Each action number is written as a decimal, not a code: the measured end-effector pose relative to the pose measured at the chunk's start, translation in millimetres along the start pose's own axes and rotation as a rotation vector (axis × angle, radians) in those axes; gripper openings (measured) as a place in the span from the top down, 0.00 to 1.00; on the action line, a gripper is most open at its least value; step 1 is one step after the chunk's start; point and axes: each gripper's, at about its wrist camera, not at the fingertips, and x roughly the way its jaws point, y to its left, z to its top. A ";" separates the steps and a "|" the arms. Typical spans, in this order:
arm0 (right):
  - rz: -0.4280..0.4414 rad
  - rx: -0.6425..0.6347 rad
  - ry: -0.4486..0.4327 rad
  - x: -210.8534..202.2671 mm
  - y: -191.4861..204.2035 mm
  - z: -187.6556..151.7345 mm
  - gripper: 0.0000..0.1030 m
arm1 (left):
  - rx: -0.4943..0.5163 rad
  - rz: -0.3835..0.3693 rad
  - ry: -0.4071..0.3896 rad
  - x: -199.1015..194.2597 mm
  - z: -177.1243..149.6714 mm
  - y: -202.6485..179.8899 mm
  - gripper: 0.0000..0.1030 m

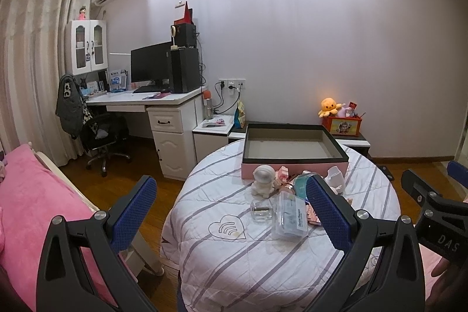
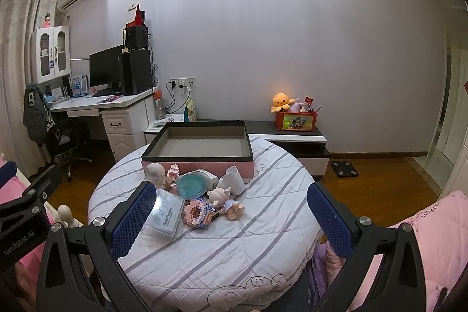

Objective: Organize rigid objects

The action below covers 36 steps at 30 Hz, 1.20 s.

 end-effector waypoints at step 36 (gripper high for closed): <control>-0.002 0.000 0.010 2.2 -1.8 -1.7 0.00 | 0.001 -0.020 0.011 2.7 -6.9 -1.5 0.00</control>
